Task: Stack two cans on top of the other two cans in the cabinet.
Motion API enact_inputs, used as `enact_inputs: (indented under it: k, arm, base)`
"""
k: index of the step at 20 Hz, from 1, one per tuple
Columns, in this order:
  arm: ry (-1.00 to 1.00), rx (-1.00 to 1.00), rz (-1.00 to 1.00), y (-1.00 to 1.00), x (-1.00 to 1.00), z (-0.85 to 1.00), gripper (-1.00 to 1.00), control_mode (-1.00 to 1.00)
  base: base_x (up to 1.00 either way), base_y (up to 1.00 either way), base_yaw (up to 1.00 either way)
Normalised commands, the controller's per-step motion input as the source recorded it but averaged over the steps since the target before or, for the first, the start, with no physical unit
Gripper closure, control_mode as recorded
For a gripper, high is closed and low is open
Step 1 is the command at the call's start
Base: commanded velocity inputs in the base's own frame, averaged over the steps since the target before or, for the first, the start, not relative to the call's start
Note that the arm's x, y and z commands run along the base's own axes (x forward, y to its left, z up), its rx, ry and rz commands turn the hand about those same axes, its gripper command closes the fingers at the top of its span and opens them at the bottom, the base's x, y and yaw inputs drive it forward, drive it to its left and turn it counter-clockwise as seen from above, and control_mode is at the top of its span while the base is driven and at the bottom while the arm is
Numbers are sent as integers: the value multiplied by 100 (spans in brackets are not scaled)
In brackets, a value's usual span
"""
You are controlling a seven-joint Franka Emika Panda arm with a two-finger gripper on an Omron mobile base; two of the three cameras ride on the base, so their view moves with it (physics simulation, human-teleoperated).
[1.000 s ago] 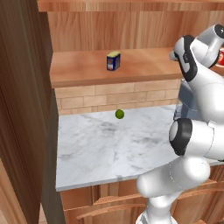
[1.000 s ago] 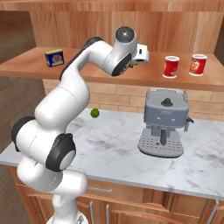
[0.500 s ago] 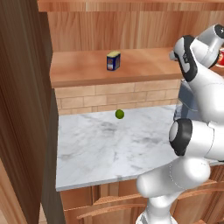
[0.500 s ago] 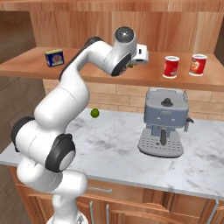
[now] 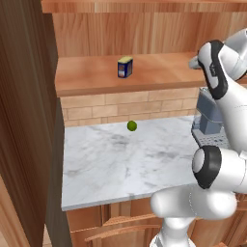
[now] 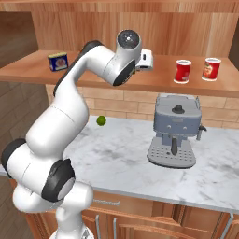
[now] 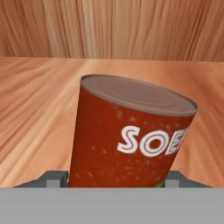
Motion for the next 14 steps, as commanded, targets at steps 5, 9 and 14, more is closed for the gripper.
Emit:
enact_inputs:
  k: [5,9,14]
  arm:
    - [-5,0,7,32,-43,8,100,-100]
    - [-1,0,6,36,-28,27,100,-100]
    - [0,0,7,24,-30,35,100,-100]
  base:
    - [0,0,0]
    - [0,0,0]
    - [0,0,0]
